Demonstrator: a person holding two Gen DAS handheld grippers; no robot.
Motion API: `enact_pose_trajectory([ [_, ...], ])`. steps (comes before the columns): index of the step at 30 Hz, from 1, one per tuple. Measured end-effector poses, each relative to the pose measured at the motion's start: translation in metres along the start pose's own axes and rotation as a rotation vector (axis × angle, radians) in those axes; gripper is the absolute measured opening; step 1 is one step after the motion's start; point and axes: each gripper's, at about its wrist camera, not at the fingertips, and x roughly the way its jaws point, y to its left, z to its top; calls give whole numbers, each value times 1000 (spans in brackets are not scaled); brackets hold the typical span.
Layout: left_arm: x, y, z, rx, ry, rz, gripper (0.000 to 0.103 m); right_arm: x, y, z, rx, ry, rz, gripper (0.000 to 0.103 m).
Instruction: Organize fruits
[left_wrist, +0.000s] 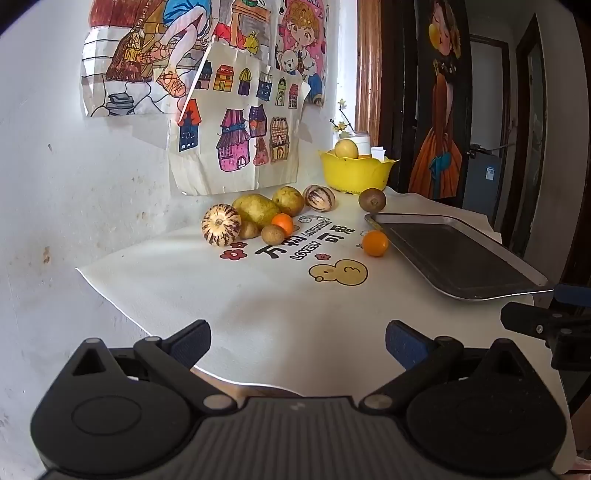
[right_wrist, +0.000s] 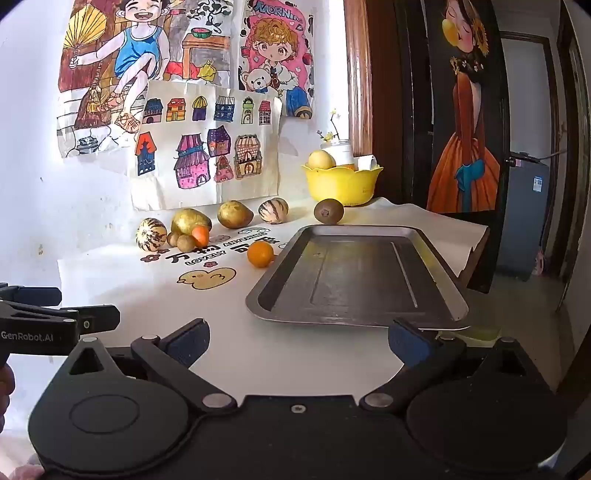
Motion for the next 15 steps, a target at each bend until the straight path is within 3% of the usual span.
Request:
enact_pose_trajectory([
  [15, 2, -1, -1, 2, 12, 9, 103, -1, 0, 0, 1, -8, 0, 103],
])
